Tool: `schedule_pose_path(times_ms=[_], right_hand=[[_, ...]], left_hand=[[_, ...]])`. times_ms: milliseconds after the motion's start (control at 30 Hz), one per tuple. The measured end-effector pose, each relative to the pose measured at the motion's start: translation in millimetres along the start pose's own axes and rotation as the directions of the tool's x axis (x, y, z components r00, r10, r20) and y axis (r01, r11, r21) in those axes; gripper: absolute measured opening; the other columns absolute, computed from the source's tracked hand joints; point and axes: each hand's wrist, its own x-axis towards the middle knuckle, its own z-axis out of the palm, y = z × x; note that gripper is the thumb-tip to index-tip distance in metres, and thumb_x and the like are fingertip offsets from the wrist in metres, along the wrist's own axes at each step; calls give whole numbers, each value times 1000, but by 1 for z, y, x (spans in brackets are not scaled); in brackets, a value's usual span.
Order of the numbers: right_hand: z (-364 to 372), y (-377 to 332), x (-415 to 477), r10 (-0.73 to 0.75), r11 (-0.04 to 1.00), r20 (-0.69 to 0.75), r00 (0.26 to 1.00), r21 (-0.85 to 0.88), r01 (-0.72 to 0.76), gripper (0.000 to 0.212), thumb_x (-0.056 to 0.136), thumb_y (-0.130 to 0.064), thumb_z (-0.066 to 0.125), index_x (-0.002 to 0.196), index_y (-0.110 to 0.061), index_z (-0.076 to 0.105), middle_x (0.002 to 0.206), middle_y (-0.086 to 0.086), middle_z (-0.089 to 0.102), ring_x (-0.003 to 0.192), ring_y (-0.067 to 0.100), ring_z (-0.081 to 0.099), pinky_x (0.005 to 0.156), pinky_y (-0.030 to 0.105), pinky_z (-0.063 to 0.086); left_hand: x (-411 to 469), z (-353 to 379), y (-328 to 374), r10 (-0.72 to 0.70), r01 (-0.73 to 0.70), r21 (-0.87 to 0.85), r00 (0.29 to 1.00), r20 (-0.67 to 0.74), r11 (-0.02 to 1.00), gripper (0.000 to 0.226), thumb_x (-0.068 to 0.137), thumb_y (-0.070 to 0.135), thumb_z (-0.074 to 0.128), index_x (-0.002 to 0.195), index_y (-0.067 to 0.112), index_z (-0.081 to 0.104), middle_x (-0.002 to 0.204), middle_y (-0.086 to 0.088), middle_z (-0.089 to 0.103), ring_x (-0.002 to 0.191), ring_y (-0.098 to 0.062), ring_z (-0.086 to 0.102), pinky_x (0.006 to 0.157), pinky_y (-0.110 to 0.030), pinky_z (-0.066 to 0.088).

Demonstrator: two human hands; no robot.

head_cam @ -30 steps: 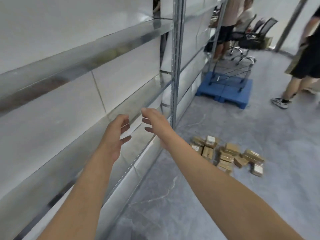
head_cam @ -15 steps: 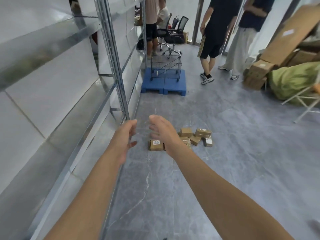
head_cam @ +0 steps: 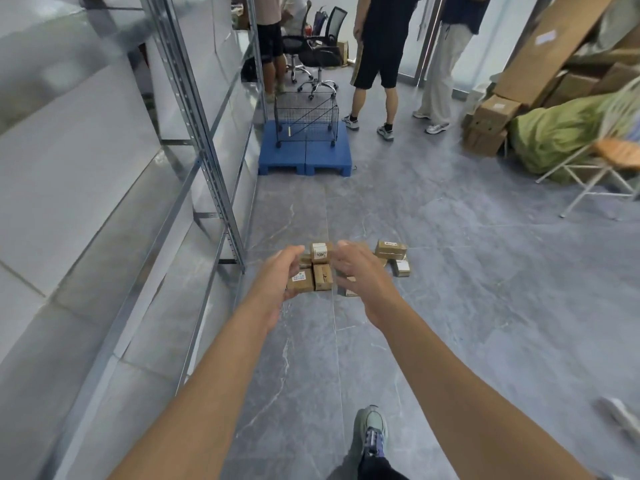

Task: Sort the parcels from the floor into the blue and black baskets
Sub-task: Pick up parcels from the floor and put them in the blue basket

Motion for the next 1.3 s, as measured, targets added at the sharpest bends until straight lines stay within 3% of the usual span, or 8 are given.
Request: schedule_pose_path(times_ms=[133, 333, 567, 700, 800, 967, 1100, 1300], right_hand=[[-29, 4, 34, 52, 999, -27, 998, 1, -52, 31, 105, -44, 57, 130, -27, 65, 133, -3, 68, 130, 17, 60, 112, 44, 48], [-75, 2, 100, 104, 995, -17, 994, 4, -104, 10, 107, -42, 54, 111, -39, 62, 125, -12, 66, 129, 15, 59, 113, 42, 46], [-117, 0, 170, 185, 983, -10, 983, -1, -185, 11, 109, -35, 51, 106, -34, 61, 111, -13, 67, 109, 5, 63, 91, 29, 50], [-129, 4, 210, 234, 972, -1, 972, -15, -234, 15, 109, -38, 52, 120, -30, 58, 117, -12, 64, 121, 15, 60, 99, 35, 48], [-133, 6, 245, 256, 967, -7, 967, -11, -256, 20, 109, -39, 53, 125, -28, 57, 118, -11, 64, 126, 19, 59, 103, 37, 48], [-131, 15, 314, 293, 956, -46, 955, -19, -294, 28, 108, -40, 53, 133, -27, 57, 132, -2, 63, 132, 21, 58, 116, 46, 45], [-123, 25, 379, 336, 941, -83, 938, -21, -339, 44, 107, -44, 54, 144, -21, 55, 144, 1, 60, 133, 20, 58, 116, 45, 46], [-108, 41, 479, 390, 919, -159, 907, 12, -393, 48, 106, -44, 56, 145, -17, 56, 142, 3, 62, 132, 20, 59, 117, 50, 45]], left_hand=[[33, 17, -2, -30, 30, 24, 1000, -10, 999, 14, 104, 37, 55, 104, 29, 66, 116, 10, 65, 117, -9, 58, 105, -45, 47], [101, 49, -3, -90, 91, 7, 995, -51, 996, 17, 101, 42, 57, 111, 30, 65, 125, 7, 63, 125, -13, 56, 109, -46, 46], [165, 81, -6, -153, 154, 4, 982, -112, 988, 18, 101, 43, 57, 114, 32, 63, 138, 2, 59, 130, -16, 53, 109, -46, 46], [204, 89, -11, -186, 188, -1, 975, -124, 982, 46, 100, 45, 58, 140, 22, 60, 145, -1, 57, 135, -17, 51, 109, -47, 45], [238, 89, -12, -215, 214, -16, 969, -125, 977, 50, 101, 44, 58, 145, 20, 57, 145, 0, 57, 136, -17, 51, 111, -47, 45], [316, 83, -14, -270, 267, -38, 957, -105, 963, 50, 99, 47, 59, 142, 22, 60, 143, 2, 60, 133, -15, 53, 99, -41, 48], [391, 71, -11, -321, 318, -47, 942, -96, 947, 48, 95, 49, 61, 135, 23, 65, 137, 2, 65, 127, -14, 57, 87, -38, 47], [502, 51, -4, -386, 383, -52, 919, -82, 922, 23, 102, 39, 57, 121, 27, 64, 131, 3, 62, 125, -14, 56, 98, -42, 49]])
